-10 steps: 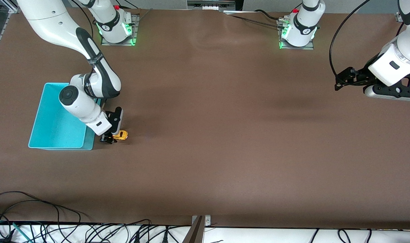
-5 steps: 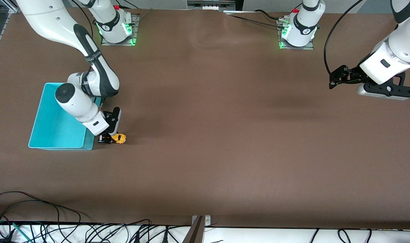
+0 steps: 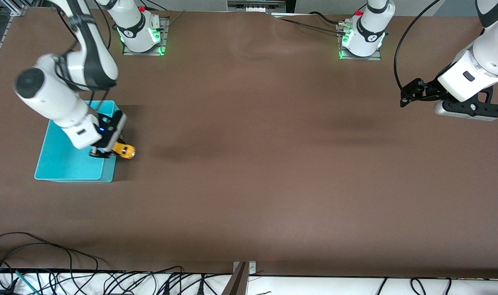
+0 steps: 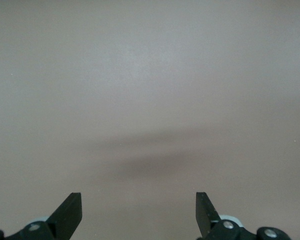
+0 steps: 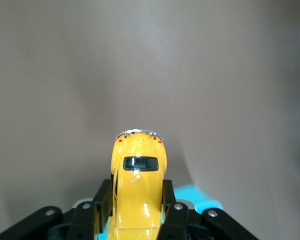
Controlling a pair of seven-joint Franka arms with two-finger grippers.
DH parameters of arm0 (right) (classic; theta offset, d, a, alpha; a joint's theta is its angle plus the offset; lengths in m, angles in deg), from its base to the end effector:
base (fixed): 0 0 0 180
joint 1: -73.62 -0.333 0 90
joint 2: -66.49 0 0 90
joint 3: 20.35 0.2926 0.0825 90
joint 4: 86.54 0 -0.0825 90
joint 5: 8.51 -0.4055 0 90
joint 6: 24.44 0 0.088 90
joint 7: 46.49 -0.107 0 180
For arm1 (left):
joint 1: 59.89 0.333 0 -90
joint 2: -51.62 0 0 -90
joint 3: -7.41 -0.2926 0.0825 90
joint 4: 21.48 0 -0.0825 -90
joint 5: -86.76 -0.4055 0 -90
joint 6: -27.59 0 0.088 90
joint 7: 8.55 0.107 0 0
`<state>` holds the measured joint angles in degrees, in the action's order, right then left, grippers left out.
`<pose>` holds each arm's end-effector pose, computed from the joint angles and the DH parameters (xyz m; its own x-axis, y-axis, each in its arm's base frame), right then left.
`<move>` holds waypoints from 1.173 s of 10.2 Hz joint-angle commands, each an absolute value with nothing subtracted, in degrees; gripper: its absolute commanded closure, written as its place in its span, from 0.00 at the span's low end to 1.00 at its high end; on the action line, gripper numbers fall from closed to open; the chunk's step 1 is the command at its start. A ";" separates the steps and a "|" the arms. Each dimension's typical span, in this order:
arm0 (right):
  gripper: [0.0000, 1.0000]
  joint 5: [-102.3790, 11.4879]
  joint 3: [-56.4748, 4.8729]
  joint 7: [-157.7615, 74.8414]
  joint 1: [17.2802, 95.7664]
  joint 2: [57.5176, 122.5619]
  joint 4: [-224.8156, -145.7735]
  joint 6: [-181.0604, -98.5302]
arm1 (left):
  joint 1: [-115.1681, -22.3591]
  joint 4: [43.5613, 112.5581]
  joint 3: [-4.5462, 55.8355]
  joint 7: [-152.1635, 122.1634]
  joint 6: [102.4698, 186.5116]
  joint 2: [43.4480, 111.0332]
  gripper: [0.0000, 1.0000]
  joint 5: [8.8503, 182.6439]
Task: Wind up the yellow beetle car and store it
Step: 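Lift the car with the right gripper over the cyan bin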
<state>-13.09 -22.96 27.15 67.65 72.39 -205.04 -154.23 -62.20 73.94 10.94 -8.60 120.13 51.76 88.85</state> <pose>0.5899 0.0370 0.3564 0.2674 0.9599 0.0848 0.9592 -0.2735 0.0716 0.5737 -0.0624 0.5568 0.9937 -0.0991 -0.0527 -0.0973 -0.9946 0.0364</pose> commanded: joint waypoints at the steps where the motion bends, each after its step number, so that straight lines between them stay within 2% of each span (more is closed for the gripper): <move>1: 1.00 -13.26 -29.73 29.95 67.82 69.13 -206.77 -149.69 | -62.26 73.01 10.66 -8.99 118.91 51.53 0.00 89.22; 4: 1.00 -13.26 -34.15 34.88 68.08 71.23 -208.95 -155.19 | -62.26 73.01 10.66 -9.16 119.00 51.79 0.00 89.22; 6: 1.00 -13.26 -36.33 37.34 68.26 72.72 -216.48 -169.55 | -62.35 73.01 10.66 -9.25 119.26 52.06 0.00 89.13; 7: 1.00 -13.26 -37.30 38.14 68.35 74.56 -218.01 -174.07 | -62.35 73.01 10.66 -9.34 119.52 52.23 0.00 89.13; 12: 1.00 -14.40 -37.67 38.23 69.67 80.28 -219.87 -181.14 | -62.26 73.01 10.66 -9.34 119.52 52.59 0.00 89.13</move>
